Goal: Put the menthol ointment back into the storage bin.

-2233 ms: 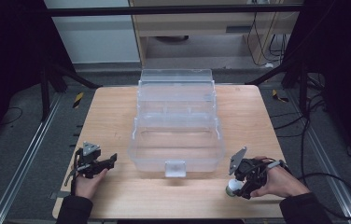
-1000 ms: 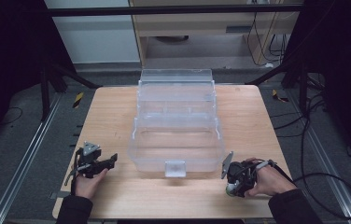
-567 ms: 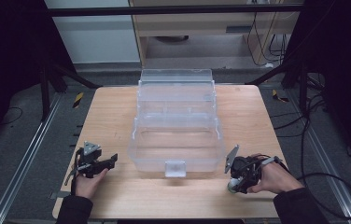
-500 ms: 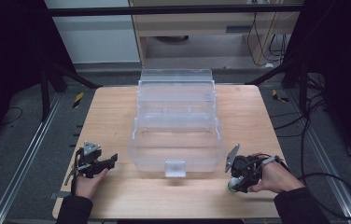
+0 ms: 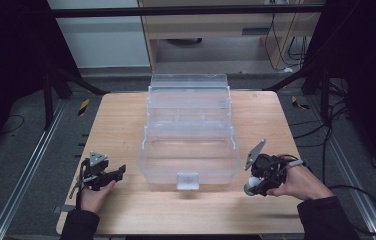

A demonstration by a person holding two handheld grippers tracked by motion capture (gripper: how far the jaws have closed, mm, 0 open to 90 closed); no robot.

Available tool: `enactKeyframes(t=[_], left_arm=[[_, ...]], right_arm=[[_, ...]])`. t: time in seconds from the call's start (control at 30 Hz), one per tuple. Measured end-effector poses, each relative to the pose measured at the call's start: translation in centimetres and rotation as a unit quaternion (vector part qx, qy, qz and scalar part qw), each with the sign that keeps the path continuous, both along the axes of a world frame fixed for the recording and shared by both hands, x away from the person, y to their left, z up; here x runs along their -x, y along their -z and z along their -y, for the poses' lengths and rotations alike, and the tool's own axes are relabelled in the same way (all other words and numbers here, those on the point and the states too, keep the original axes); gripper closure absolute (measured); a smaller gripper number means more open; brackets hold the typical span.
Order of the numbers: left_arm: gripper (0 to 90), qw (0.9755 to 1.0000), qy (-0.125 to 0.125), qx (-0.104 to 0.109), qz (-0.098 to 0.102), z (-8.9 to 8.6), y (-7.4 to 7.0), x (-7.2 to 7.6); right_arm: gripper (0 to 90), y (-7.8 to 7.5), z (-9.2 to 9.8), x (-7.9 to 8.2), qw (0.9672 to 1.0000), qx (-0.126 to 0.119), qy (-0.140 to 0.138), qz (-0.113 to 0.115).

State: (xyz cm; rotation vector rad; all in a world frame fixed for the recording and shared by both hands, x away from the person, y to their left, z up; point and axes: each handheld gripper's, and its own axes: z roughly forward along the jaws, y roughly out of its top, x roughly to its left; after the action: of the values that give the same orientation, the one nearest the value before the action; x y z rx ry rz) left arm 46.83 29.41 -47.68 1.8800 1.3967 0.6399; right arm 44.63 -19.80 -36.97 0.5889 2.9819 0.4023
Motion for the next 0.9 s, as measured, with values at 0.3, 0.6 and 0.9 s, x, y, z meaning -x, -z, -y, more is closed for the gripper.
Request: enactKeyframes(t=[0.3,0.6,0.9], left_arm=[[28.1,1.0000,0.000,0.000,-0.001,0.0,0.0,0.0],[28.1,1.0000,-0.002,0.000,0.000,0.0,0.0,0.0],[28.1,1.0000,-0.002,0.000,-0.001,0.0,0.0,0.0]], right_arm=[[50.1,-1.6,-0.2,-0.4,1.0000,-0.005,0.002,0.006],[50.1,-3.9,-0.8,-1.5,0.9999,-0.009,0.010,0.010],[50.1,-5.1,-1.6,-2.5,0.9998,-0.011,0.002,0.015]])
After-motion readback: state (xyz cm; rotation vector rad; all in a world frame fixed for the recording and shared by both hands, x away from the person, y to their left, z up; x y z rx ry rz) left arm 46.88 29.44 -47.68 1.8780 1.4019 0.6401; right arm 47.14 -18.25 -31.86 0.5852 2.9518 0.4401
